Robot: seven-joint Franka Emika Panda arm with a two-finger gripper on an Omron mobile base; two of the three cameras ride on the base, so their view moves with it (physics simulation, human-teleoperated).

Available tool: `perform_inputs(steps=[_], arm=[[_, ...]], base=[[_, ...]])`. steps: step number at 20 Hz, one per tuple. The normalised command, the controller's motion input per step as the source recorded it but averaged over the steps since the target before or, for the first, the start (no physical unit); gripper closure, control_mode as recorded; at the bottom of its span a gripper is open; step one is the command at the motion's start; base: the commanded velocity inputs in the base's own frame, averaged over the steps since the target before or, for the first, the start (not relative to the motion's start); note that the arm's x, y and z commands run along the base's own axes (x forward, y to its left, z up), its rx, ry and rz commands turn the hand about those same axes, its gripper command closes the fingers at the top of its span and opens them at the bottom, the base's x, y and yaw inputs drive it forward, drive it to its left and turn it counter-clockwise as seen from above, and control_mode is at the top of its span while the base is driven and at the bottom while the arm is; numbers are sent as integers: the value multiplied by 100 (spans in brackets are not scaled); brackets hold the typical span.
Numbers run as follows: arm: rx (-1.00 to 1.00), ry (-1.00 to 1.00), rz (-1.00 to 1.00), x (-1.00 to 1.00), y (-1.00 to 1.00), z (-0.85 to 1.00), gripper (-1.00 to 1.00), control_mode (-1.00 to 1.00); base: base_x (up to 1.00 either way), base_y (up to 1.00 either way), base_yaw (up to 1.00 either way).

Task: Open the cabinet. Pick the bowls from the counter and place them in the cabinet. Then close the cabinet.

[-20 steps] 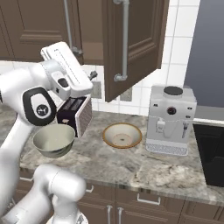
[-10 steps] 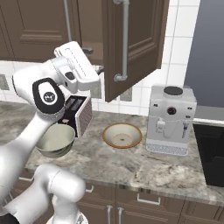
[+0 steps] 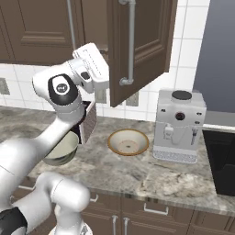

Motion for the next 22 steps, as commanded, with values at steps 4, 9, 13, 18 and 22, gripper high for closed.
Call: perform_inputs(steps=[4,9,13,18,22], arm=[[-4,0,-9,34,-28,-8,-100,-100],[-4,0,-10,22,-29,-15,-100,-100],[0,0,-10,0,-50,-16,-100,-100],[0,0,-11,-14,-68,-11,-100,-100],[0,-5,-16,-57,-88,-1,-100,-100]], base=[[0,0,0],[0,0,0],[0,0,0],[0,0,0],[0,0,0]])
